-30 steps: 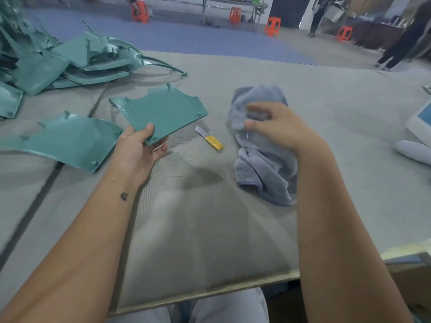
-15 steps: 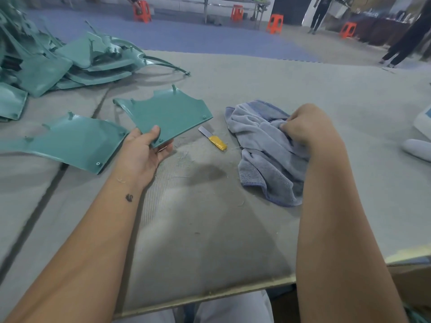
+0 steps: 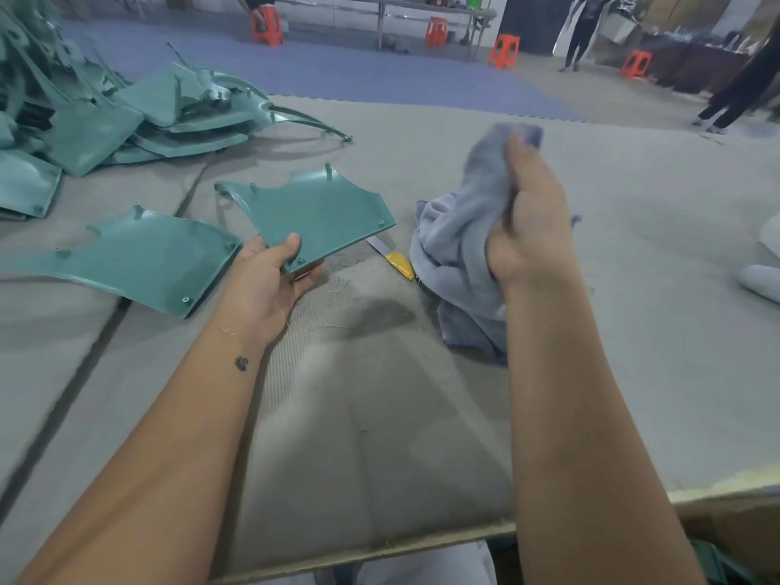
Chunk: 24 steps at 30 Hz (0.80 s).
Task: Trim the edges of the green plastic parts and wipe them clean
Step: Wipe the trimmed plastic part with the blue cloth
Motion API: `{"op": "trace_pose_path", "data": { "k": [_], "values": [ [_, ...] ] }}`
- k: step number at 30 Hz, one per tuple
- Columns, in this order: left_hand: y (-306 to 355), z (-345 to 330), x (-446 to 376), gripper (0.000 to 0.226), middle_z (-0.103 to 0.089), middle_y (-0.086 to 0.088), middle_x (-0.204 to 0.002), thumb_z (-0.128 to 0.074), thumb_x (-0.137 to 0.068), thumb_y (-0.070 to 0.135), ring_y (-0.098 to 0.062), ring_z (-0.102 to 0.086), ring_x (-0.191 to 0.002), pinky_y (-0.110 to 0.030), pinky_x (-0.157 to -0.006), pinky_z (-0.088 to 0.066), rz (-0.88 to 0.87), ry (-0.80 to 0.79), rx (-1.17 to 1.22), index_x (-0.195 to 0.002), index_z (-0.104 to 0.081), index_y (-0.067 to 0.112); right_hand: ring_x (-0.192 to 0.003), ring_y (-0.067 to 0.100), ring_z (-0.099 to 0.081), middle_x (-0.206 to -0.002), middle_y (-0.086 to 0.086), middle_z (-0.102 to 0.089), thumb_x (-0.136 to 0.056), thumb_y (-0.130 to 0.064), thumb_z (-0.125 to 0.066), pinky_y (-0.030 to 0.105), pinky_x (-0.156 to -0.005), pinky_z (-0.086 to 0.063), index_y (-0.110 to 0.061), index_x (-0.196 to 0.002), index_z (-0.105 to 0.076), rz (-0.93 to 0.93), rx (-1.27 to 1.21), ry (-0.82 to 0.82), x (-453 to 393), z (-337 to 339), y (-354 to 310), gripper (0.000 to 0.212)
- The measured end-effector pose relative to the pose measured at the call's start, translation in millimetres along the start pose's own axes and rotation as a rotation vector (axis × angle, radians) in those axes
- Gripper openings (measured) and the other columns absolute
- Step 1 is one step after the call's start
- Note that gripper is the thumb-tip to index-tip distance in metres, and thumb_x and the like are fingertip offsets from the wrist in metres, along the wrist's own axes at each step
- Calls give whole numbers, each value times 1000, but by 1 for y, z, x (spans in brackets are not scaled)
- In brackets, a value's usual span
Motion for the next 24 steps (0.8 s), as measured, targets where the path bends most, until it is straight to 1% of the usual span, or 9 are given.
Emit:
{"op": "trace_pose_path", "data": {
  "k": [3,6,9,12,16,19,21,22,24],
  "values": [
    [0,0,0,20,-74,5,-77,-45,-99,3,-11,-67,-61,-24,-57,-57,6,0,6,-98,-60,17,-75,19,-51,-88,8,-56,-102,-41,-37,26,-68,-38,-13,-96,-60,-98,665,-188,2,-9,14,36],
    [0,1,0,21,-75,5,-78,-45,-99,3,-11,-69,-63,-24,-57,-57,9,8,14,-98,-60,18,-80,20,-65,-87,6,-71,-98,-43,-43,22,-67,-46,-6,-94,-71,-275,1213,-253,10,-2,23,47],
    [0,0,0,21,-75,5,-77,-45,-99,2,-10,-69,-62,-24,-57,-56,3,0,19,-97,-60,17,-81,23,-67,-79,7,-72,-96,-44,-48,28,-70,-52,-6,-80,-71,-297,1168,-126,17,14,27,47],
    [0,0,-1,21,-75,6,-77,-45,-99,3,-11,-69,-61,-24,-57,-56,4,5,8,-97,-60,18,-82,28,-69,-76,8,-74,-96,-45,-44,40,-87,-54,-11,-68,-71,-241,1135,33,20,28,32,52],
    [0,1,0,22,-74,4,-81,-45,-99,3,-11,-68,-62,-24,-56,-56,5,12,14,-98,-60,19,-66,19,-63,-58,2,-68,-98,-54,-26,27,-62,-45,-12,-52,-67,-174,1014,282,25,36,28,75],
    [0,2,0,22,-71,0,-91,-46,-99,3,-11,-68,-64,-24,-58,-56,9,17,18,-101,-60,19,-57,9,-45,-58,-8,-50,-98,-46,-38,25,-49,-25,-17,-63,-53,183,1232,589,29,41,14,49],
    [0,2,0,21,-71,-1,-95,-46,-99,3,-11,-69,-66,-24,-58,-56,13,18,16,-102,-60,19,-58,8,-41,-65,-11,-45,-95,-26,-45,25,-48,-24,-15,-89,-55,338,1248,671,30,47,4,17],
    [0,2,-1,21,-71,-1,-95,-46,-99,3,-11,-69,-67,-24,-58,-56,15,19,12,-102,-60,19,-60,7,-41,-70,-12,-45,-90,-15,-44,24,-49,-25,-18,-108,-52,344,1243,649,29,49,1,19],
    [0,2,-1,22,-71,-1,-95,-46,-99,3,-12,-69,-68,-25,-59,-56,17,17,4,-102,-61,19,-68,7,-46,-84,-14,-48,-80,-6,-41,24,-54,-32,-34,-134,-40,237,1273,433,26,52,0,61]
  ]
}}
Point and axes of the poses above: each hand's wrist, its own x-axis away from the middle knuckle, its own z-axis out of the back of the hand, y = z × x, the point moved 3 cm from there along -x, towards the middle knuckle
